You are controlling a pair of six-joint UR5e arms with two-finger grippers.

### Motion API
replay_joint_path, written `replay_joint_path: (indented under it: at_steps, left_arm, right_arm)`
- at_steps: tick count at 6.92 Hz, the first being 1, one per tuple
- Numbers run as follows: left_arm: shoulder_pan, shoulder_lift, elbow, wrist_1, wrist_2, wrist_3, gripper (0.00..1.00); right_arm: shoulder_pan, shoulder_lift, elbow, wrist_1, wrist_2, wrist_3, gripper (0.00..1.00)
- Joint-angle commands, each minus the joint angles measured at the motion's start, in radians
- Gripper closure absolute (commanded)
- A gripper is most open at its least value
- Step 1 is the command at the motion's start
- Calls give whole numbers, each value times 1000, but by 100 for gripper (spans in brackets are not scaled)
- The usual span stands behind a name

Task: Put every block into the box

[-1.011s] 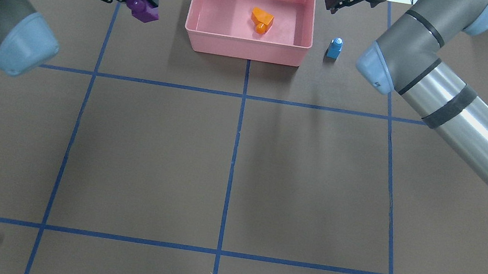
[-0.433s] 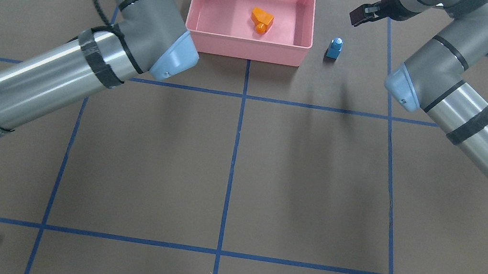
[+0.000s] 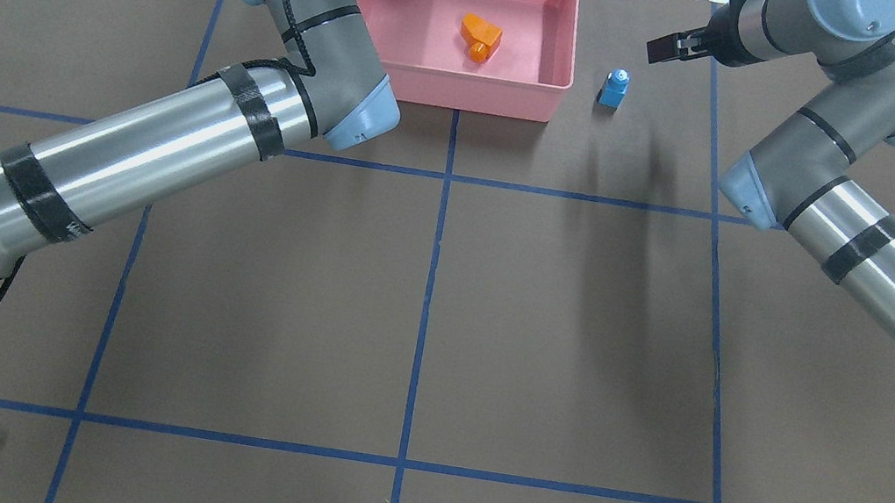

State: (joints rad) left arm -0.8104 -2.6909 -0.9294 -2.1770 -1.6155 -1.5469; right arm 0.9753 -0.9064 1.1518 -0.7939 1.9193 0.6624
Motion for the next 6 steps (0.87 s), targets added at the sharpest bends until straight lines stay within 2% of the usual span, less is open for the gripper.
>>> replay_joint_path:
  at_steps: [1, 2, 4, 5, 6]
  left_arm:
    - [4, -10, 61, -12, 25, 4, 100]
    - [8, -17, 81, -14, 28, 4, 100]
    - [10, -24, 87, -26, 39, 4, 100]
    - [10, -26, 87, -26, 39, 4, 66]
    - [10, -26, 86, -26, 39, 22, 1]
  right_arm:
    - [-21, 12, -35, 63, 1, 43, 1]
    - [-32, 21, -75, 94, 0, 43, 1]
    - [-52, 111, -185, 94, -17, 43, 1]
    - [-62, 132, -214, 94, -28, 43, 1]
    - [-64, 132, -227, 94, -28, 43, 1]
